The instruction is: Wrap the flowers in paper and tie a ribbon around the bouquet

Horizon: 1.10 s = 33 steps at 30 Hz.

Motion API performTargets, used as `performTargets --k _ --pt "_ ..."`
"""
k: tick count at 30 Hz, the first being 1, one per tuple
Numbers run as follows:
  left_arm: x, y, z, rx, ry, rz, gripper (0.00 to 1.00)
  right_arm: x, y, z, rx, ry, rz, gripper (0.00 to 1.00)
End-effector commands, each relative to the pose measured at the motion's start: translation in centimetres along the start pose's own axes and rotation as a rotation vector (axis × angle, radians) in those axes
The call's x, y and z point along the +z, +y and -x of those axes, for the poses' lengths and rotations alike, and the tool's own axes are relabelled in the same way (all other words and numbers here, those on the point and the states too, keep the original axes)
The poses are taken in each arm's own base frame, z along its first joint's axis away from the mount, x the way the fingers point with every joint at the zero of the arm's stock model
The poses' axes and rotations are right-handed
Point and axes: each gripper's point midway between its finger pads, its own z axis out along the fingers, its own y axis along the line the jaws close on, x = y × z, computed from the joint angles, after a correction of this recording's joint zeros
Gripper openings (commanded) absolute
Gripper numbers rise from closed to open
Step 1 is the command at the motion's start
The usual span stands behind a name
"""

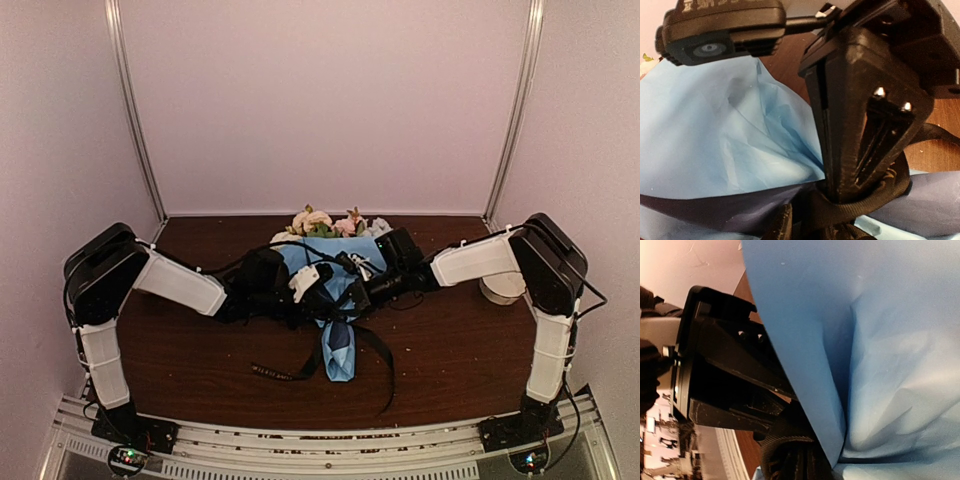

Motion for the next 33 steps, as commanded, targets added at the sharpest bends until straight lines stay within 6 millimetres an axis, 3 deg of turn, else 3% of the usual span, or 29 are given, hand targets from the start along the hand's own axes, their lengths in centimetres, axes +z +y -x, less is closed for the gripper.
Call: performTargets --k 1,7,18,22,30,33 --pt "-0.2 0.2 2.0 0.017 -0.052 0.009 0.23 -0.3 -0.1 0.7 -0.025 -0.012 -0.046 0.0" --pt "-0.6 0.0 1.6 0.035 -0.028 0.001 0.27 -1.5 0.4 1.7 -0.048 -0.046 -0.081 0.0" --pt "-1.2 0.5 1.8 0.072 -0.004 0.033 0.47 -2.1 1.6 2.1 -0.07 -0.064 -0.053 0.0" --pt "-1.3 0.5 2.0 0.083 -0.005 0.035 0.45 -1.7 1.1 1.8 -0.054 -0.049 -0.054 0.0" --pt "0.9 0.5 1.4 0.071 0.024 -0.018 0.46 0.2 -0.5 1.0 -0.02 -0.014 -0.054 0.07" --pt "1.1 0.7 1.2 0.078 0.036 -0.012 0.4 0.3 0.0 1.0 -0.022 -0.008 -0.022 0.11"
